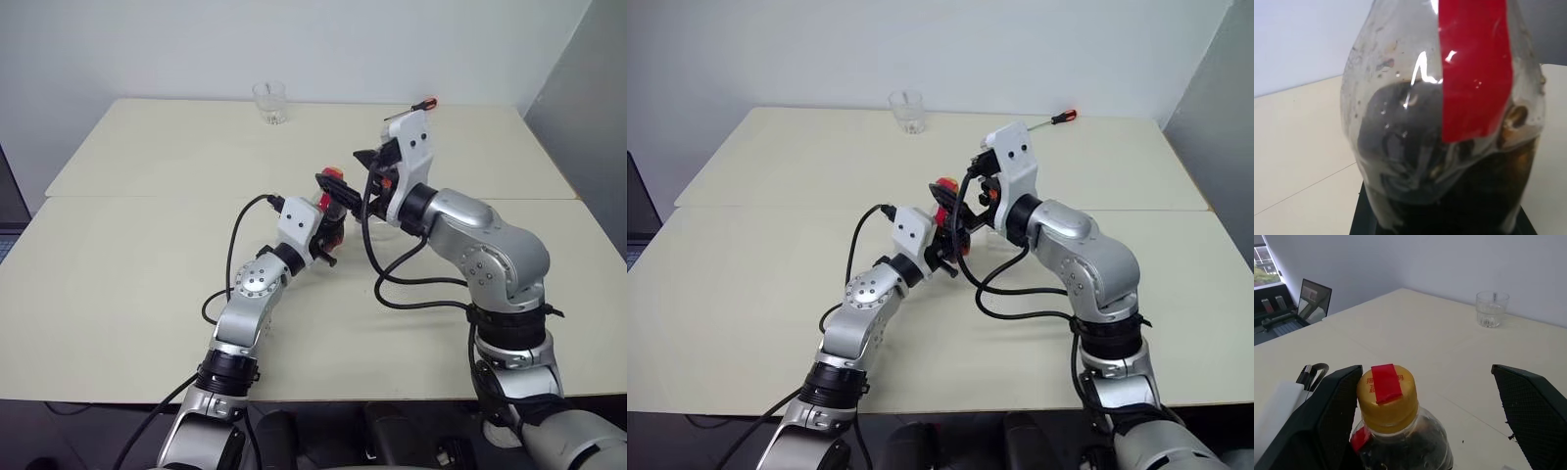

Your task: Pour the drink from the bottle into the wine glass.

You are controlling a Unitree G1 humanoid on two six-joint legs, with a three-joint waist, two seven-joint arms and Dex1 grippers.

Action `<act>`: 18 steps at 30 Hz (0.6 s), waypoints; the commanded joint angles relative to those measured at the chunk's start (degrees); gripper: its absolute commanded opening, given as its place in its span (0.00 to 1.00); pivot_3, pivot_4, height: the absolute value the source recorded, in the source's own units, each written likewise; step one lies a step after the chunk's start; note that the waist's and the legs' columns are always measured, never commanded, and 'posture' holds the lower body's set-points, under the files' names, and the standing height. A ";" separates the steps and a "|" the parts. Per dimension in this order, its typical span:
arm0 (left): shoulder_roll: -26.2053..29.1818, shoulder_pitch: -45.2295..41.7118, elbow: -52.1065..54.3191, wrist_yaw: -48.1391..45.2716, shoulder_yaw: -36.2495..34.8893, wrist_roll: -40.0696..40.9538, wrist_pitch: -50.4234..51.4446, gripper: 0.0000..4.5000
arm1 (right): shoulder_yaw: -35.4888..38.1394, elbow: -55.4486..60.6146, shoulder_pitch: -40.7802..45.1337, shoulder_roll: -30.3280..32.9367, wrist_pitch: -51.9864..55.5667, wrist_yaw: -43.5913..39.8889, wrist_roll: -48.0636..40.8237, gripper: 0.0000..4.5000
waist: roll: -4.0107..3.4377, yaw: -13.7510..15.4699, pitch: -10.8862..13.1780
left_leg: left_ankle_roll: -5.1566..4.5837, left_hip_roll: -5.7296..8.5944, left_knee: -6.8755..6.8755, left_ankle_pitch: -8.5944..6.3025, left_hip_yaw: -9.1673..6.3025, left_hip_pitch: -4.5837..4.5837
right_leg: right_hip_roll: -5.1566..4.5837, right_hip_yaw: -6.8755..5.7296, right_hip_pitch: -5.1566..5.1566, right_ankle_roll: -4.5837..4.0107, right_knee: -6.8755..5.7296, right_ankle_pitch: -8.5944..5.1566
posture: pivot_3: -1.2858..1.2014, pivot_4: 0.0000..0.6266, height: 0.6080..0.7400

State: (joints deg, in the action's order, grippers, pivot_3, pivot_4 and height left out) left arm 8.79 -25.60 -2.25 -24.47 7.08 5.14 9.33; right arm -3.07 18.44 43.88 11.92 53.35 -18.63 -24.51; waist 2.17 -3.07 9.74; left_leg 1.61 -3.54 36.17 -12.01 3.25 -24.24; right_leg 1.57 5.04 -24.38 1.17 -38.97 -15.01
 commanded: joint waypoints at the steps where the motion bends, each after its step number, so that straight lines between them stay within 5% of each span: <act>1: 0.02 -1.03 2.19 -0.28 -0.65 0.55 -2.47 0.17 | 1.94 2.65 -0.07 0.88 0.33 0.25 -0.86 1.00 | 0.00 0.00 0.00 | 0.00 0.00 0.00 0.00 0.01 0.00 | 0.00 0.00 0.00 0.02 0.00 -0.01 | 0.52 0.24 1.00; 18: 0.18 -1.05 1.96 -0.55 -0.73 0.59 -2.41 0.17 | 2.94 8.90 -2.87 5.27 3.64 -3.40 -7.52 1.00 | 0.00 -0.01 0.00 | 0.00 0.00 0.00 0.00 -0.01 0.00 | 0.01 0.01 0.00 0.23 0.00 -0.14 | 0.52 0.24 1.00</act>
State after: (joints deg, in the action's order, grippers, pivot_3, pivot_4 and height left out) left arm 9.03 -25.59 -2.27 -24.66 6.73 5.24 9.24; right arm -1.44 24.65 39.67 17.24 56.96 -21.43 -30.55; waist 2.17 -3.09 9.74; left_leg 1.61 -3.55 36.17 -12.01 3.24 -24.23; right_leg 1.58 5.06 -24.38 1.40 -38.98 -15.14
